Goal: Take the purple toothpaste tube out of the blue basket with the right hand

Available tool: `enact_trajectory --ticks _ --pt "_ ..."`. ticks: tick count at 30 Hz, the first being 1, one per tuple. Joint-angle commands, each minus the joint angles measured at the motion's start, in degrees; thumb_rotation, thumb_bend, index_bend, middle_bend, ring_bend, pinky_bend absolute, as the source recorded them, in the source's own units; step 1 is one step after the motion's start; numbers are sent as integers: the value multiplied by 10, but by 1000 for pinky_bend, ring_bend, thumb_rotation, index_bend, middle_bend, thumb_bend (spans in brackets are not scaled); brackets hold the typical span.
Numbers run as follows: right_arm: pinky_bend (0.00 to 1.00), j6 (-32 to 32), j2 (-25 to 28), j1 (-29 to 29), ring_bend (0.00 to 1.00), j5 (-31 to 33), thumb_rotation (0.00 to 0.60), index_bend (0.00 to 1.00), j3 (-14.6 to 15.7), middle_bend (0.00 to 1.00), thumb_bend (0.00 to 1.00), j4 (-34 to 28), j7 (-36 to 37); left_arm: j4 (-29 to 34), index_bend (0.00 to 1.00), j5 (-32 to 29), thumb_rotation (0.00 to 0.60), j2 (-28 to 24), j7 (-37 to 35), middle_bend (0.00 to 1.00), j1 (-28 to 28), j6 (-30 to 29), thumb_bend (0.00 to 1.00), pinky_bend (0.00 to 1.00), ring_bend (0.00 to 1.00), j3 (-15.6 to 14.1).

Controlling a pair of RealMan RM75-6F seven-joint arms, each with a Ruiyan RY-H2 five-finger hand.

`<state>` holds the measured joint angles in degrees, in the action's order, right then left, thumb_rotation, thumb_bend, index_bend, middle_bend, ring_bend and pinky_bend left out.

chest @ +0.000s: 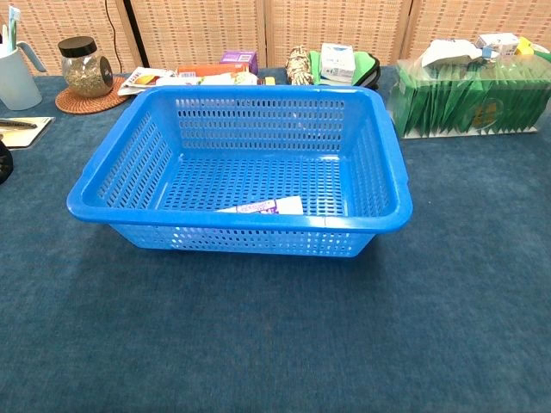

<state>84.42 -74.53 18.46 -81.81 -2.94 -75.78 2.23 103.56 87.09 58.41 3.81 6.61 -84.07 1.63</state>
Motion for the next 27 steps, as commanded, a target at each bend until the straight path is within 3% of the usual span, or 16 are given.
enact_trajectory --ticks 1,12,19,27 --pt "0 -2 -5 -3 0 -2 600 0 -2 0 0 8 1 0 0 -1 600 0 1 0 0 0 0 0 0 0" --pt "0 -28 13 25 0 -30 600 0 -25 0 0 -22 1 3 0 -7 600 2 7 0 3 5 0 0 0 4" --pt "0 -172 69 137 0 -46 600 0 -65 0 0 -151 32 3 0 -11 600 -2 0 0 7 13 0 0 0 5" --pt "0 -295 47 228 0 26 600 0 -121 0 0 -176 70 4 0 -24 600 -4 -3 0 13 26 0 0 0 9"
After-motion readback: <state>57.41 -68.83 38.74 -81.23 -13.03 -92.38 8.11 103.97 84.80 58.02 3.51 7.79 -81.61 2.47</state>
